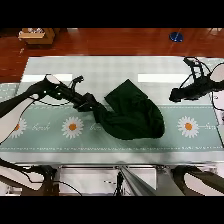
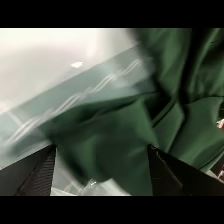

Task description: Fold the shirts.

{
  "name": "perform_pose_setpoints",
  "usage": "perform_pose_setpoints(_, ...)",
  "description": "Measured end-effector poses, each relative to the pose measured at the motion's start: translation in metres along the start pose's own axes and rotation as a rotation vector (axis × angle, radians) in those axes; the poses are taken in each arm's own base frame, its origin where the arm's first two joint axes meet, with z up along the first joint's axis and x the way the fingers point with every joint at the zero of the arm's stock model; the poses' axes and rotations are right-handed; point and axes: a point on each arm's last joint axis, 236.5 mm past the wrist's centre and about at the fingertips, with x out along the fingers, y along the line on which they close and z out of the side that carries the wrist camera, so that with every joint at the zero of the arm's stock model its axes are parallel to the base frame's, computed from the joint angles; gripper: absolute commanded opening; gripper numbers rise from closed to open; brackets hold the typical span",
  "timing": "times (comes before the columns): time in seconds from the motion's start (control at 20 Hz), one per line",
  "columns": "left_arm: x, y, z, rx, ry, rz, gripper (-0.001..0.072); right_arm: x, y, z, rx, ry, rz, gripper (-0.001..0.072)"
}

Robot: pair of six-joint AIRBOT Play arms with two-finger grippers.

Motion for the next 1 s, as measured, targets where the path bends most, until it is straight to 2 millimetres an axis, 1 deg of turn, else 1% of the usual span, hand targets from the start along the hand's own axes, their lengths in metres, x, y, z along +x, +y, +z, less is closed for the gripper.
perform_pose_setpoints(0.05,0.006,0.000,0.003,0.004,0.005,0.012,0.0463,0.000,0.000,0.000,0.000,0.000,0.000,0.0571)
perform_pose_setpoints(0.1,0.011,0.000,0.006,0.001,0.007,0.020,0.0271,0.000,0.000,0.000,0.000,0.000,0.000,0.0571)
perform_pose_setpoints(0.15,0.016,0.002,0.008,-0.005,0.015,0.035,0.0100,0.000,0.000,0.000,0.000,-0.001,0.001,0.0571)
perform_pose_setpoints(0.2,0.019,0.006,0.008,-0.007,0.030,0.055,0.0073,0.000,0.000,0.000,0.000,-0.001,0.001,0.0571)
perform_pose_setpoints(0.25,0.020,0.007,0.007,-0.018,0.044,0.063,0.0028,0.000,0.000,0.000,0.000,0.000,0.001,0.0571)
perform_pose_setpoints(0.35,0.020,0.011,0.004,-0.018,0.069,0.075,0.0028,0.000,0.002,0.000,-0.001,-0.001,0.009,0.0571)
perform_pose_setpoints(0.4,0.018,0.013,0.000,-0.017,0.090,0.080,0.0027,0.000,0.007,0.001,-0.004,-0.004,0.028,0.0571)
perform_pose_setpoints(0.6,0.008,0.019,-0.013,-0.001,0.147,0.090,0.0027,0.003,0.040,0.002,-0.026,-0.007,0.174,0.0574)
perform_pose_setpoints(0.75,-0.002,0.017,-0.014,0.025,0.145,0.104,0.0027,0.017,0.059,-0.002,-0.031,0.026,0.268,0.0575)
perform_pose_setpoints(0.8,-0.006,0.013,-0.015,0.031,0.146,0.096,0.0027,0.023,0.064,-0.005,-0.033,0.042,0.297,0.0575)
perform_pose_setpoints(1.0,-0.017,-0.003,-0.017,0.056,0.131,0.075,0.0027,0.051,0.073,-0.015,-0.029,0.103,0.358,0.0572)
